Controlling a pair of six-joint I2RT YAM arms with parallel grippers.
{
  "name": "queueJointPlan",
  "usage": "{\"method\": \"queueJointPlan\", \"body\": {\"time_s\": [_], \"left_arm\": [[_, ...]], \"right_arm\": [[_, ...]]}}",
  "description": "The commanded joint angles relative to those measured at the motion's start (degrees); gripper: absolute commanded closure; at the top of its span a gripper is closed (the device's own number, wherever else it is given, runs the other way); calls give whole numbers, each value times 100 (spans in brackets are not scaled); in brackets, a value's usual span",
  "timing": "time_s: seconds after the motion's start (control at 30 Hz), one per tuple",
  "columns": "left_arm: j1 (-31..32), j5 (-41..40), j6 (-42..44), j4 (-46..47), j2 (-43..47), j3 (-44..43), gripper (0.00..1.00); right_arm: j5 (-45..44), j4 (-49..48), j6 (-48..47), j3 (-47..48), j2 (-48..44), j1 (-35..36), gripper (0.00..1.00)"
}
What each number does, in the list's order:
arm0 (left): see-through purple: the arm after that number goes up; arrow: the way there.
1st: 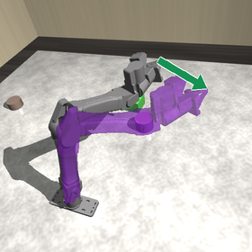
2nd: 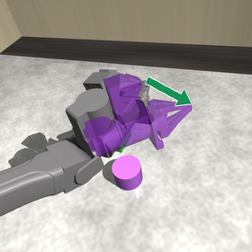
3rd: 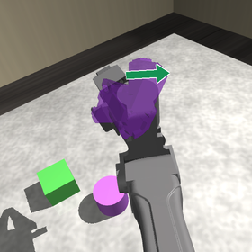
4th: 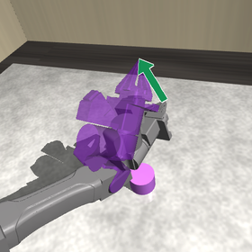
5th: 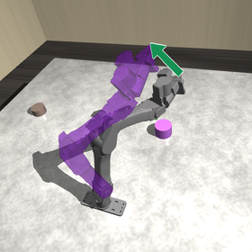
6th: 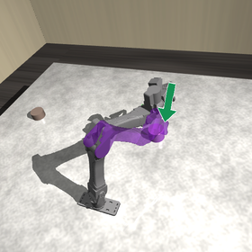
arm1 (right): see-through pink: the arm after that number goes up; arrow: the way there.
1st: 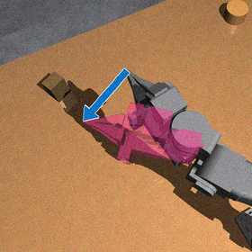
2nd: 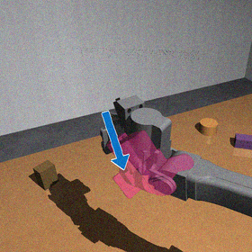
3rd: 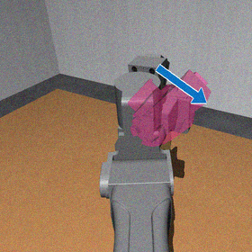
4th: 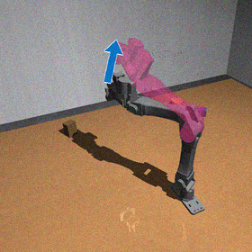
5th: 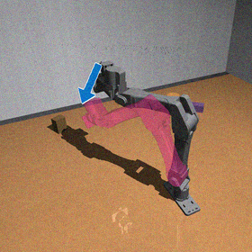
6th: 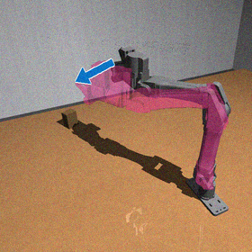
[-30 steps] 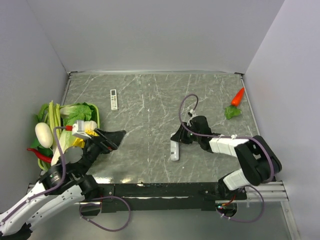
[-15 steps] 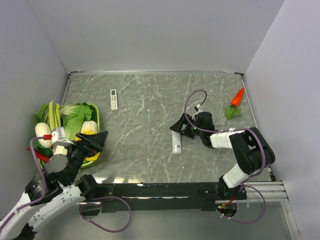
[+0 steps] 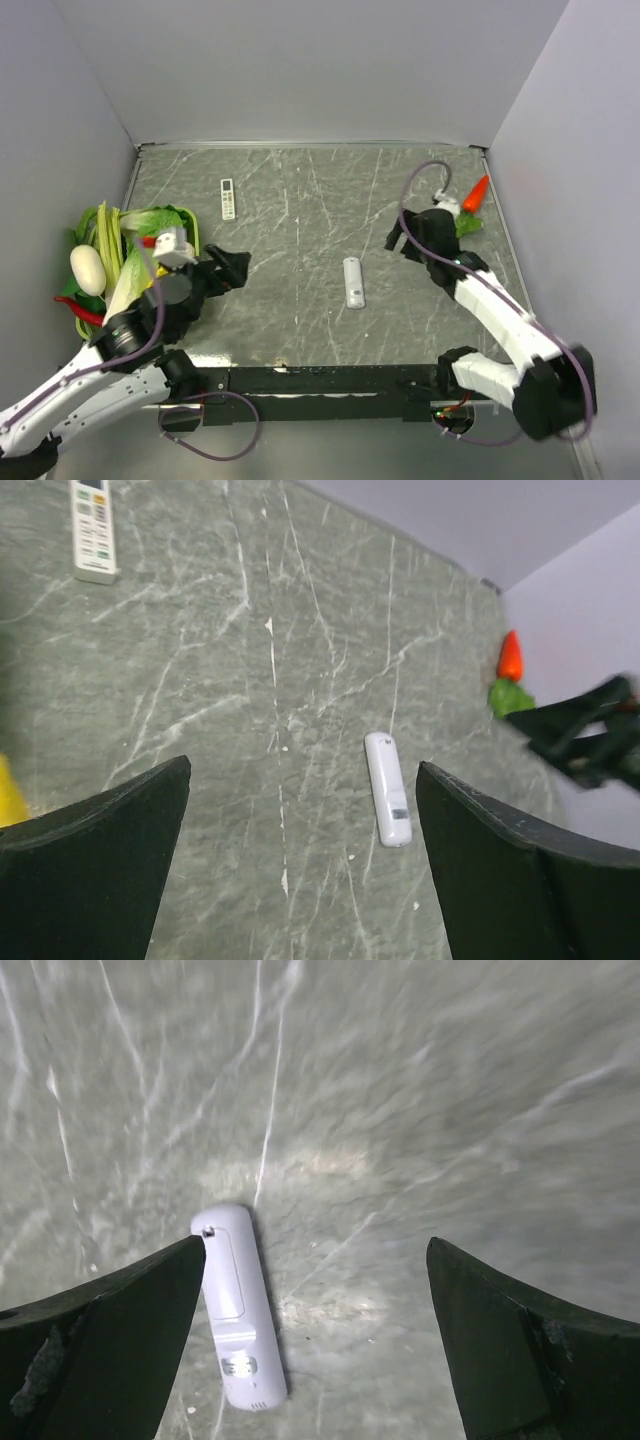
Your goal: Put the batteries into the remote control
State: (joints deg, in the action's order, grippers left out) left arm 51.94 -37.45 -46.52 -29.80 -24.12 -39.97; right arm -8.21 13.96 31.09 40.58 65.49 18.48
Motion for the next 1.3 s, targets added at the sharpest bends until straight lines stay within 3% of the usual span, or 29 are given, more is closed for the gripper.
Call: {"method": "queueJointPlan", "body": {"time_s": [0.0, 0.03, 0.07, 0.1, 0.2, 0.3, 0.43, 0.57, 0.8, 1.27], "left_arm": [[-149, 727, 591, 1150, -942, -231, 3], [-280, 1018, 609, 1274, -1119, -257, 3], [-768, 1334, 601, 1484, -1287, -266, 3], [-1095, 2190, 548, 1564, -1584, -275, 3], [-2370, 3198, 285, 1837, -1754, -222, 3], [-3022, 3131, 301, 1558, -1422, -345, 3], [-3874, 2430, 591, 627, -780, -1054, 3], [-3911, 1149, 977, -165, -15, -1829, 3], [-3911, 38, 1725, -702, 970, -2655, 3], [-3911, 18, 1726, -922, 954, -2666, 3]], "right_arm": [[-1384, 1231, -340, 486, -1465, -37, 0], [-1603, 1441, -341, 573, -1696, -29, 0], [-1736, 1504, -428, 591, -1933, -37, 0], [-1798, 1540, -489, 609, -2396, -37, 0], [-1895, 1619, -718, 636, -3311, -37, 0], [-1877, 1593, -912, 565, -4146, -29, 0], [-1886, 1663, -1140, 574, -4913, -46, 0], [-1685, 1716, -1491, 644, -5424, -29, 0], [-1711, 1593, -2010, 592, -6100, -29, 0], [-1579, 1373, -2195, 354, -6461, -29, 0]]}}
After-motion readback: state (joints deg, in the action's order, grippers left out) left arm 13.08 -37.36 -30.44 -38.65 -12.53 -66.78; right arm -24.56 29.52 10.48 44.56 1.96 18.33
